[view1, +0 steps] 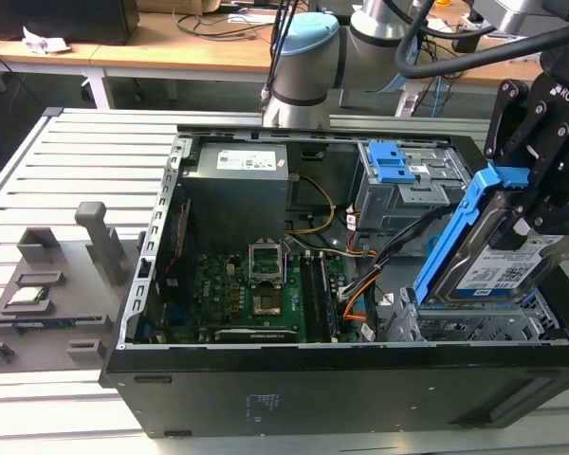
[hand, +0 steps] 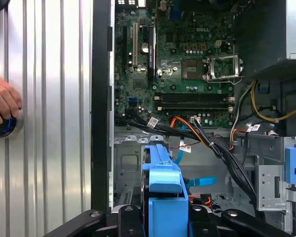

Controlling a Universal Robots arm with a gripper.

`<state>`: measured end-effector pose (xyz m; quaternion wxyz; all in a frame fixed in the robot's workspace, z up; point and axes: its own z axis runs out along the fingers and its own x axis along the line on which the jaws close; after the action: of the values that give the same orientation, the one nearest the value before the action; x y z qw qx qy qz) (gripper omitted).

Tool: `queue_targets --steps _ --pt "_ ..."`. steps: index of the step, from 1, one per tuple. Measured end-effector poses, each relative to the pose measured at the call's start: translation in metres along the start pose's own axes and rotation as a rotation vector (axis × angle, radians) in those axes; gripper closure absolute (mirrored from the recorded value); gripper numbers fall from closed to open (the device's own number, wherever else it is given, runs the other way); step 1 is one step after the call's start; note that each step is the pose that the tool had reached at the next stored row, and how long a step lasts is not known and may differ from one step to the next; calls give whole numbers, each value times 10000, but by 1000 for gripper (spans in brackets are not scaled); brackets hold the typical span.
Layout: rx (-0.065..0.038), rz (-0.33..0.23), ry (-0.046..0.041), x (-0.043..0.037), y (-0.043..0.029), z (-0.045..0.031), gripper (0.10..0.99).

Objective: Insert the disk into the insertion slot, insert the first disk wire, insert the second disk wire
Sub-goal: 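Insert the disk into the insertion slot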

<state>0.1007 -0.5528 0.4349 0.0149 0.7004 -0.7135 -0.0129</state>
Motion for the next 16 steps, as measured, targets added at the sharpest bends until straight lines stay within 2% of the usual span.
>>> queue_targets --steps 16 --pt "0 0 1 -1 -1 77 725"
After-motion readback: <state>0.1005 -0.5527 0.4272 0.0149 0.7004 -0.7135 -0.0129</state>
